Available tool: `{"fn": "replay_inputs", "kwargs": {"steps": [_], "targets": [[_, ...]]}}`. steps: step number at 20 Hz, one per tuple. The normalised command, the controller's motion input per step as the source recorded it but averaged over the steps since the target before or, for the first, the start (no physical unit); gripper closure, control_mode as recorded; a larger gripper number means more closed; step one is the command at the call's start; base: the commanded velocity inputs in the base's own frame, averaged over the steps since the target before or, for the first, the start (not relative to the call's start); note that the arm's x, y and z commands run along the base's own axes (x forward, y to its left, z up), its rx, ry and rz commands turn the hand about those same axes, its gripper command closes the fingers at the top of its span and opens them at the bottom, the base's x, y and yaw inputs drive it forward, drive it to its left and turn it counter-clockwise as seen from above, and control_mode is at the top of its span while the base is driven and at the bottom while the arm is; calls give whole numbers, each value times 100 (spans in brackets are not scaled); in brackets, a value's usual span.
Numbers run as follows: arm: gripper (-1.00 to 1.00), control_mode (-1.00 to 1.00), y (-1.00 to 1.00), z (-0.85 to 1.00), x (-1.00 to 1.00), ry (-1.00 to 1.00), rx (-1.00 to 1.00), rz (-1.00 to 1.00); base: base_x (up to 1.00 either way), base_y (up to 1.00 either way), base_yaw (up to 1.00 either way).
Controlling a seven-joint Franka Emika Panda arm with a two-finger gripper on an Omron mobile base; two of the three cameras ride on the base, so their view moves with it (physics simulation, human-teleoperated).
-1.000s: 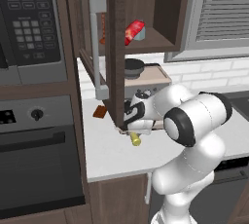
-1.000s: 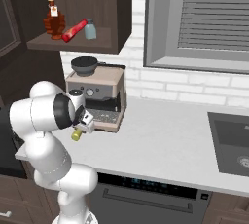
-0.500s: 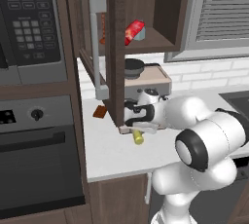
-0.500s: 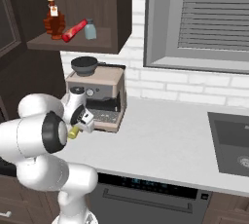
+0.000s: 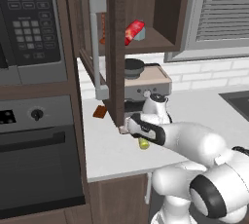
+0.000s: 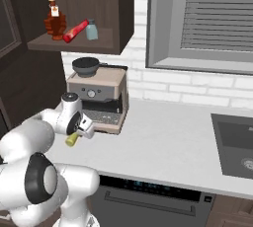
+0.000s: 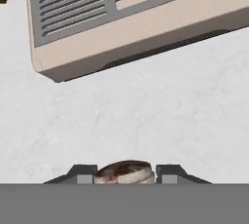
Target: Put the shaker and condiment bottle from the counter next to their counterparts in the cabinet.
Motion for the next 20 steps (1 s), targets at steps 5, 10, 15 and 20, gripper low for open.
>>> {"fn": "replay_inputs", "kwargs": {"steps": [5,10,15,20], "targets": [[100,-100,-20,54,-34,-18,-3,0,0,0,0],[100,-100,-29,63,-25,-22,0,0,0,0,0],[100,-100,-29,67,-18,-23,0,0,0,0,0],[100,-100,-20,75,-2,-27,0,0,0,0,0]]}}
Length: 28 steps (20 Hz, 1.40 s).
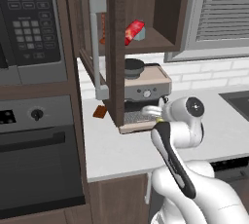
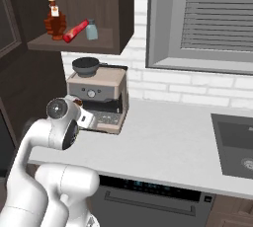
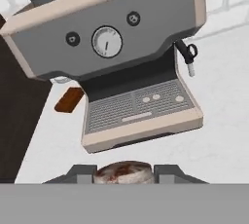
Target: Put the shaker and condiment bottle from the counter next to their counterparts in the cabinet.
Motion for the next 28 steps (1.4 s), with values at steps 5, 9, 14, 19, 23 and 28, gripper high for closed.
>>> {"fn": "replay_inputs", "kwargs": {"steps": [5,9,14,19,23,28], "targets": [[100,-100,-15,72,0,-27,0,0,0,0,0],[100,-100,-14,75,0,-23,0,0,0,0,0],[100,-100,-8,72,0,-22,0,0,0,0,0],[100,-100,0,59,0,-22,-5,0,0,0,0],[100,-100,0,62,0,-19,-7,0,0,0,0],[100,-100,0,63,0,-20,-9,0,0,0,0]]}}
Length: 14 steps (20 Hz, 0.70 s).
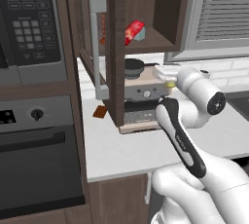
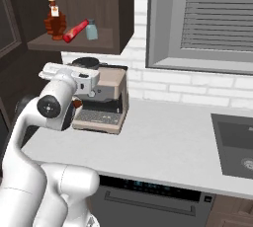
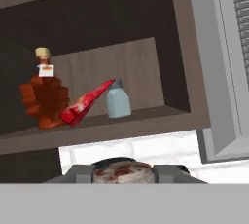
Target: Put the shaker and condiment bottle from the counter next to their counterparts in the cabinet.
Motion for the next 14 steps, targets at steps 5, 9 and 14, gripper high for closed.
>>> {"fn": "replay_inputs", "kwargs": {"steps": [5,9,14], "targets": [[100,-100,0,66,0,-19,-10,0,0,0,0],[100,-100,0,61,0,-18,-10,0,0,0,0],[100,-100,0,46,7,-13,-7,0,0,0,0]]}}
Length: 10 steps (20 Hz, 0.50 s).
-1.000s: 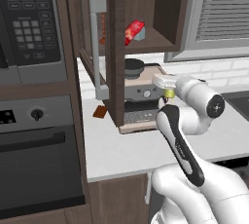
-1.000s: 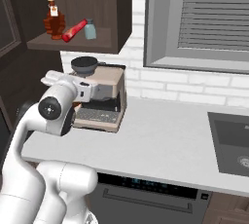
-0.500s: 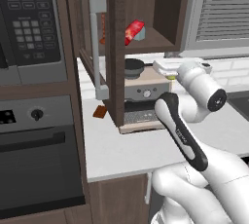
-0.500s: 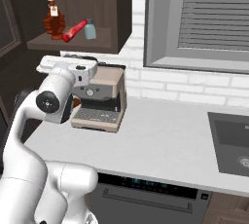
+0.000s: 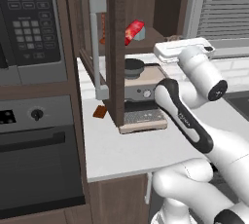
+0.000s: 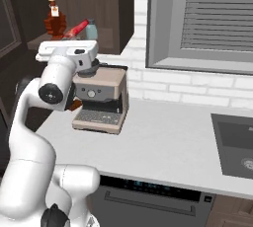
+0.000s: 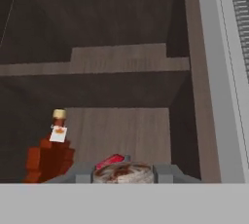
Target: Put the shaker and condiment bottle from the counter next to their counterparts in the cabinet.
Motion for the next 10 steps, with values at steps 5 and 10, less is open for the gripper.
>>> {"fn": "replay_inputs", "kwargs": {"steps": [5,10], "targets": [[100,-100,0,6,51,0,0,-5,0,0,0],[100,-100,1,2,54,0,3,-8,0,0,0]]}}
